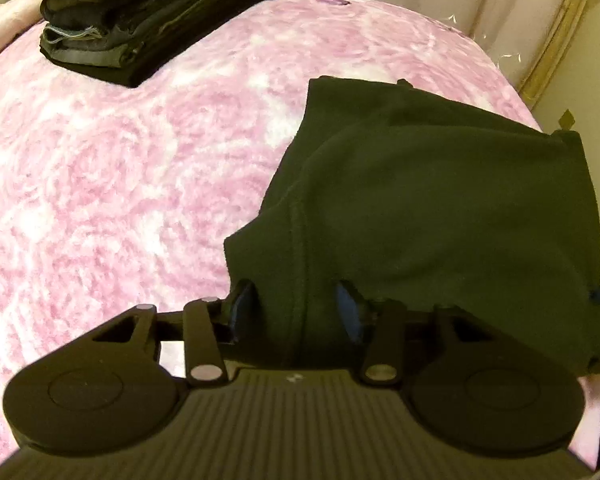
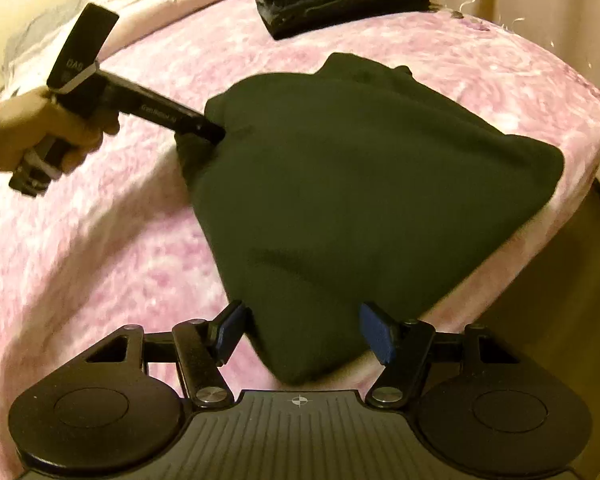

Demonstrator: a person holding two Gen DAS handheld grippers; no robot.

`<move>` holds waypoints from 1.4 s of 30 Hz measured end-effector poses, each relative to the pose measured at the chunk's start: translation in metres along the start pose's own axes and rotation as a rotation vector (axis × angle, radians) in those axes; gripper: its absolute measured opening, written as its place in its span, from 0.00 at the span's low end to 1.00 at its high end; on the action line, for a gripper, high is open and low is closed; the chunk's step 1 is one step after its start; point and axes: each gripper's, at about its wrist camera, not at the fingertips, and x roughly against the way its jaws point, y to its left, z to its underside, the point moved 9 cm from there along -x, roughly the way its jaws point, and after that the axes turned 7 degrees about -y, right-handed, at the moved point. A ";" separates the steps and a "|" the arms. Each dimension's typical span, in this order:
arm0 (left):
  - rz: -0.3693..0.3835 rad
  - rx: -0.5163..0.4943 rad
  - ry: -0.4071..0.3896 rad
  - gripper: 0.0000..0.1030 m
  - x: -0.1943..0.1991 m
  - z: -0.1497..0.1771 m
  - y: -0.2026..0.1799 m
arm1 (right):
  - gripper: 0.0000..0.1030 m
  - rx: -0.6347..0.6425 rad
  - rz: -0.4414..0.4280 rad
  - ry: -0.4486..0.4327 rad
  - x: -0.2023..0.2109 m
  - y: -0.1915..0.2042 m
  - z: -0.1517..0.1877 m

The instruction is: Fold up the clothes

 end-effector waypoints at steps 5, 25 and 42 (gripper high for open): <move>-0.040 -0.125 0.004 0.39 0.020 -0.008 0.000 | 0.65 0.186 0.036 0.006 0.017 0.019 0.000; -0.078 -1.329 -0.156 0.74 0.027 0.067 -0.109 | 0.17 0.574 0.142 0.094 0.010 0.024 0.006; 0.005 -1.097 -0.023 0.16 0.032 0.012 -0.115 | 0.71 0.735 0.217 -0.014 0.033 0.036 0.009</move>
